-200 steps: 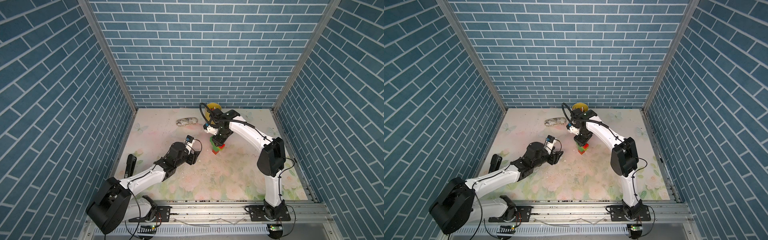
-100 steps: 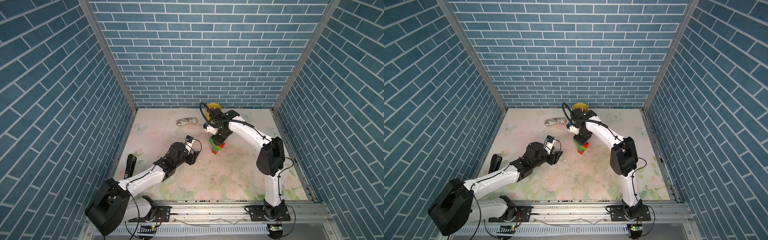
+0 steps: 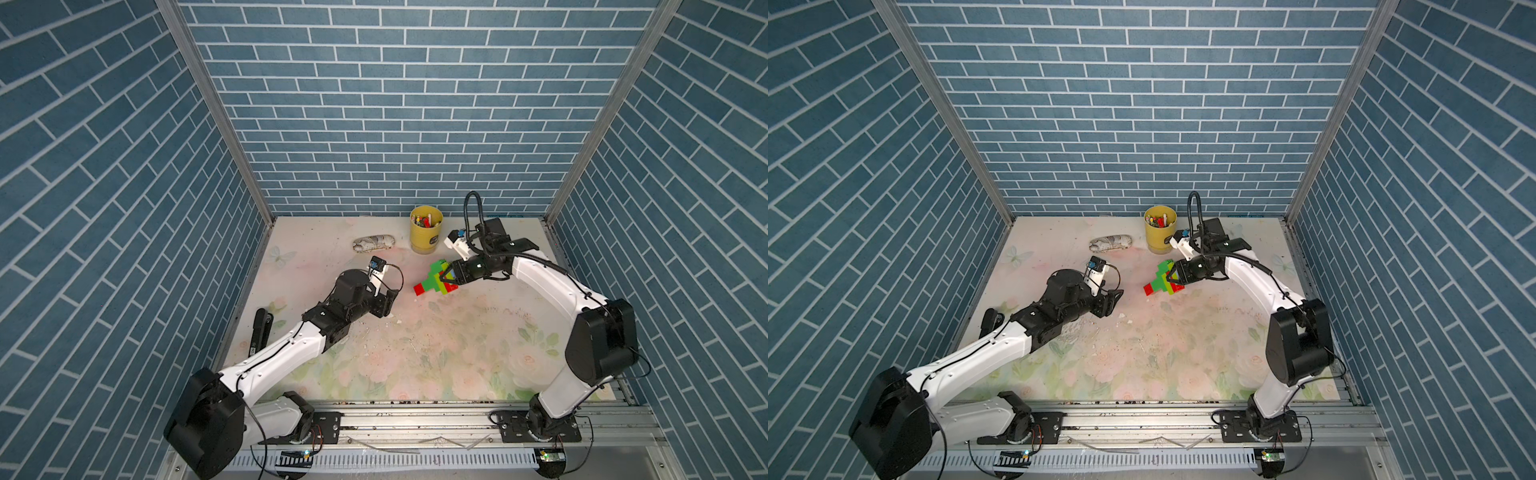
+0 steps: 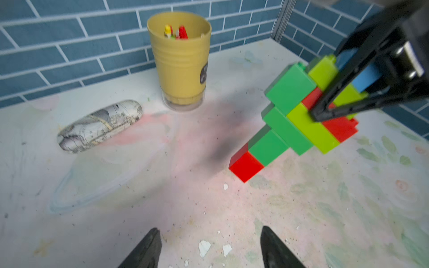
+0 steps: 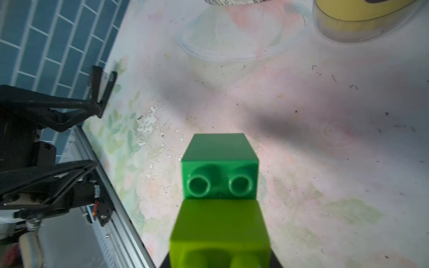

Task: Assemble a spoon with lego
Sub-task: Place the lego brick at the center of the board.

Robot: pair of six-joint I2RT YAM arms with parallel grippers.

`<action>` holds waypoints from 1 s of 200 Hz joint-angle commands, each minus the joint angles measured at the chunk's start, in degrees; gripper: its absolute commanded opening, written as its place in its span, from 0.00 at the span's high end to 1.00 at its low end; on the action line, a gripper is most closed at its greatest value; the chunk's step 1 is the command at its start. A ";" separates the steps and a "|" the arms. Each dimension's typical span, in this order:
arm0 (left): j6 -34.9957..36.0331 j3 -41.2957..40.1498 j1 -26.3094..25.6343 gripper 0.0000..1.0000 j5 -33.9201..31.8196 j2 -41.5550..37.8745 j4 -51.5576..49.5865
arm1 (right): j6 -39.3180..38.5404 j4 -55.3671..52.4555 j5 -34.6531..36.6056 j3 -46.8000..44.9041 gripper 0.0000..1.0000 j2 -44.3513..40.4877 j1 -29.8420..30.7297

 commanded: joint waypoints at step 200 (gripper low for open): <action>0.36 11.81 5.01 0.30 3.14 11.84 -6.43 | 56.02 100.82 -23.33 -16.18 0.72 35.45 -0.26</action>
